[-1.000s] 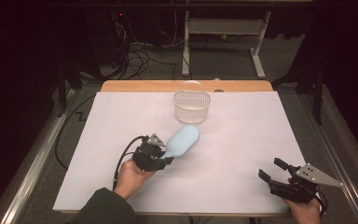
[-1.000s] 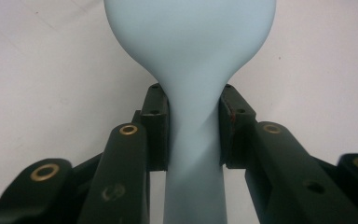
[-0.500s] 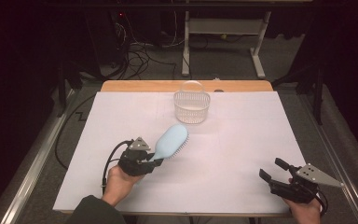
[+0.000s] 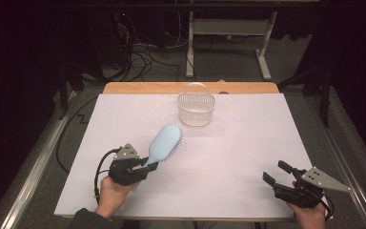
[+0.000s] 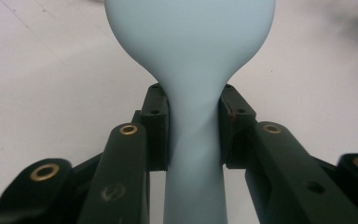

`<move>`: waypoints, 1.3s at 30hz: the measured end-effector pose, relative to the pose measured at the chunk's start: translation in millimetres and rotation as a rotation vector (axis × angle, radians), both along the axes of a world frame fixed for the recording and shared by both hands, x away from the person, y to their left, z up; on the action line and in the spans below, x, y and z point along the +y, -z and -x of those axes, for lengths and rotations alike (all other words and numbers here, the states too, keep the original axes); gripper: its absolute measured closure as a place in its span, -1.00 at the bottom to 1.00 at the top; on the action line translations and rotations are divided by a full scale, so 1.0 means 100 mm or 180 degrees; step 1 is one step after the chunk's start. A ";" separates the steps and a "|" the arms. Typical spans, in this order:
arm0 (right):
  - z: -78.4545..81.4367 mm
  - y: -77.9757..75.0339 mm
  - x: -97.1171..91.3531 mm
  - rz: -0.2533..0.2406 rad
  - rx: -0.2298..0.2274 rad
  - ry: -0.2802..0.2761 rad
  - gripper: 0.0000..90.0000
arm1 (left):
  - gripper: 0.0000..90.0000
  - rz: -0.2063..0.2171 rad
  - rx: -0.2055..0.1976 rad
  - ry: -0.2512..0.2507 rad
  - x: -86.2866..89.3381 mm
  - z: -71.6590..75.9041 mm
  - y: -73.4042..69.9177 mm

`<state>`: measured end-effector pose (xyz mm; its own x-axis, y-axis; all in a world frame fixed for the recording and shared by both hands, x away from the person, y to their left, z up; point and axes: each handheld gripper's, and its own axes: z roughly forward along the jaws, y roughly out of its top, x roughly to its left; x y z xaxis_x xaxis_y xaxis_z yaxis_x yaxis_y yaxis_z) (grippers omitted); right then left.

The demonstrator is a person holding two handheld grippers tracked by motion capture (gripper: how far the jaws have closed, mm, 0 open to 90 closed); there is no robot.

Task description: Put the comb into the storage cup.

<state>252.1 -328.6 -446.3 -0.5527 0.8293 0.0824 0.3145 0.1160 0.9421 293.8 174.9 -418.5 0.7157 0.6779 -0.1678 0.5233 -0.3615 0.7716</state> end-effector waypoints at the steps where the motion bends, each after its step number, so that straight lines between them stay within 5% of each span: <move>1: 0.00 0.00 0.01 -0.0011 -0.0010 -0.0008 -0.43 | 0.49 0.0012 -0.0029 -0.0011 0.02 0.01 0.00; 6: -0.05 -0.06 0.14 -0.0274 -0.0028 -0.0042 -0.39 | 0.49 0.0097 -0.0127 -0.0067 0.12 0.07 -0.02; 18: -0.05 -0.15 0.51 -0.0240 -0.0114 -0.0285 -0.42 | 0.50 0.0112 -0.0135 -0.0101 0.20 0.03 0.03; 39: -0.27 -0.18 1.08 -0.0177 -0.0056 -0.0745 -0.52 | 0.50 0.0117 -0.0209 -0.0122 0.15 -0.04 0.05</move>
